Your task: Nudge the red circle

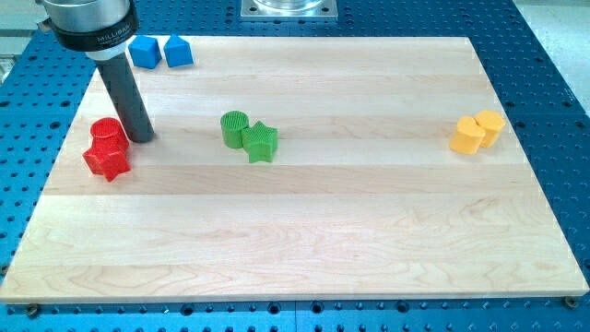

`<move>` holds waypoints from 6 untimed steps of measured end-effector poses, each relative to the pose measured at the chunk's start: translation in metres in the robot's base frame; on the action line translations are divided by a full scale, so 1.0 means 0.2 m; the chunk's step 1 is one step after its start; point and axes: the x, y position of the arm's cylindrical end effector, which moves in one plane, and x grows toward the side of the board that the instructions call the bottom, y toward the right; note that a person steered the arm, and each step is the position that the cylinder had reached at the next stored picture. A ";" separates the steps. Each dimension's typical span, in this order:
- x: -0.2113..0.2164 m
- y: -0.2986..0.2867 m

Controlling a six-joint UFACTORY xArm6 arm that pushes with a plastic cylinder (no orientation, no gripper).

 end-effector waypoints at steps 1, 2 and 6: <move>0.02 -0.01; 0.12 -0.02; 0.24 0.06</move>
